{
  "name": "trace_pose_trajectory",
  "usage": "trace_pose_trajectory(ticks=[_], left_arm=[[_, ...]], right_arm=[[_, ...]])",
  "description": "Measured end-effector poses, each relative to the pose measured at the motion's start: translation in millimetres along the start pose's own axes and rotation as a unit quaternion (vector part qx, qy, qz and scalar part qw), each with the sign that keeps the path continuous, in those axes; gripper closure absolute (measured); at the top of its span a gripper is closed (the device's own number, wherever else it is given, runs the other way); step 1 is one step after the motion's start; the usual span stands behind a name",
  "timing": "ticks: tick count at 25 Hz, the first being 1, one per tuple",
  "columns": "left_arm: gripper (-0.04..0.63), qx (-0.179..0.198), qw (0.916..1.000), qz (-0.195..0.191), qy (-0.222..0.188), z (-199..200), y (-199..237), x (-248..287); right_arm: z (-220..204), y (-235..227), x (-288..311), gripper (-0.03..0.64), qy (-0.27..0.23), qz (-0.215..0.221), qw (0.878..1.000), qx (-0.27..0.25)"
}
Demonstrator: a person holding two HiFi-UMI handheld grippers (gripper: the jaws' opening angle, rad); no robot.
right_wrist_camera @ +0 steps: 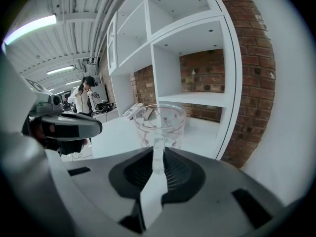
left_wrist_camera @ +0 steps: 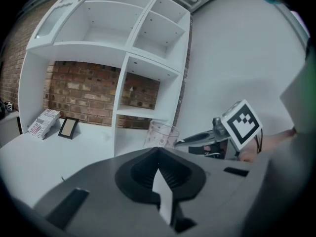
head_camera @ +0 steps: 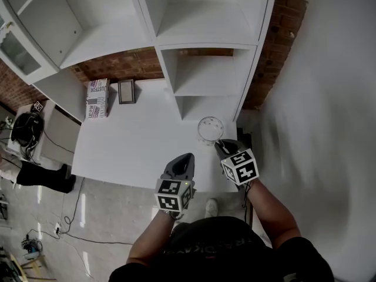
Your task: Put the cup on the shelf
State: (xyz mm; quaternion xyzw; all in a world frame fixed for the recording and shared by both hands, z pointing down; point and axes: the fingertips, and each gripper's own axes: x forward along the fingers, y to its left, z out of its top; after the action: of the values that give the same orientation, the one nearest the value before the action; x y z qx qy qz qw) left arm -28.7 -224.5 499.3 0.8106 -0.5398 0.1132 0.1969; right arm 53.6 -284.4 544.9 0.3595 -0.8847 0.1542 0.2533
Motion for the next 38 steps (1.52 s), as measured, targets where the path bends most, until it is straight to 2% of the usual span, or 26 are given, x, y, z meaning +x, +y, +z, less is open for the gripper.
trace_pose_trajectory(ticks=[6,13,23,32,38], left_arm=[[0.592,0.002,1.0000,-0.003,0.008,-1.2,-15.7,25.4],[0.592,0.003,0.9999,-0.007,0.015,-2.7,-14.5,44.1],[0.592,0.015,0.9990,-0.031,0.027,-14.2,6.2,73.6],[0.592,0.021,0.9991,-0.033,0.018,-18.1,35.5,103.4],[0.592,0.028,0.9984,-0.036,0.034,-26.3,48.3,120.5]], right_arm=[[-11.3,-31.6,10.1,0.574,0.010,-0.004,1.000,0.000],[-16.7,-46.3,31.4,0.574,0.020,-0.007,1.000,0.014],[-13.0,-66.5,77.3,0.574,0.021,-0.032,0.999,0.032],[-14.1,-91.5,123.6,0.574,0.033,-0.055,0.998,0.028],[-19.1,-107.0,152.7,0.574,0.044,-0.064,0.996,0.036]])
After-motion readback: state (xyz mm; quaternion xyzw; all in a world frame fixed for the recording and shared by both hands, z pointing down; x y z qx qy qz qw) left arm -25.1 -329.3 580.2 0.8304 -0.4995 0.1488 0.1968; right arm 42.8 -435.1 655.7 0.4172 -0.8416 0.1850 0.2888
